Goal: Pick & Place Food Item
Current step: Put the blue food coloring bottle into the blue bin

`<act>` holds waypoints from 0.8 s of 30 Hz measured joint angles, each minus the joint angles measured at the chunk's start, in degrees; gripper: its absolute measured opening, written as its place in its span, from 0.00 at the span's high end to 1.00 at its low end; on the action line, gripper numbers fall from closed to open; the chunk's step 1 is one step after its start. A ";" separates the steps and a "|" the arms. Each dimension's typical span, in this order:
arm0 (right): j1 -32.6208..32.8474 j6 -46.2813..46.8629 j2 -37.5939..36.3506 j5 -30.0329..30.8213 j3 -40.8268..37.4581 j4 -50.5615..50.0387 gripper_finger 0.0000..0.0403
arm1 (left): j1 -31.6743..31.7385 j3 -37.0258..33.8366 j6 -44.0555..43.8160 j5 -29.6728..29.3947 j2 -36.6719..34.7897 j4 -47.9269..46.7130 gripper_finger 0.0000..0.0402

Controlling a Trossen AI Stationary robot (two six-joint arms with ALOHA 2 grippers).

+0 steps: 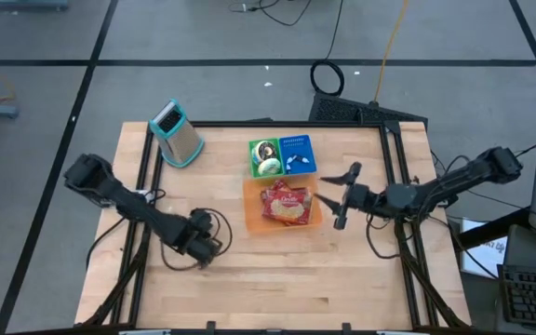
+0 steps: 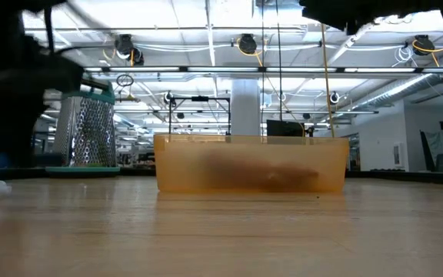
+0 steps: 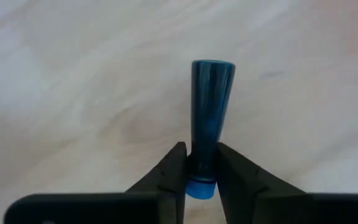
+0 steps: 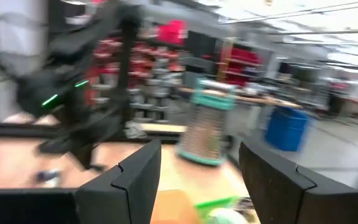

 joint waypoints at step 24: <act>-7.59 -4.61 36.67 -22.06 13.78 14.78 0.48 | 14.87 0.28 48.84 0.97 -12.11 41.62 0.85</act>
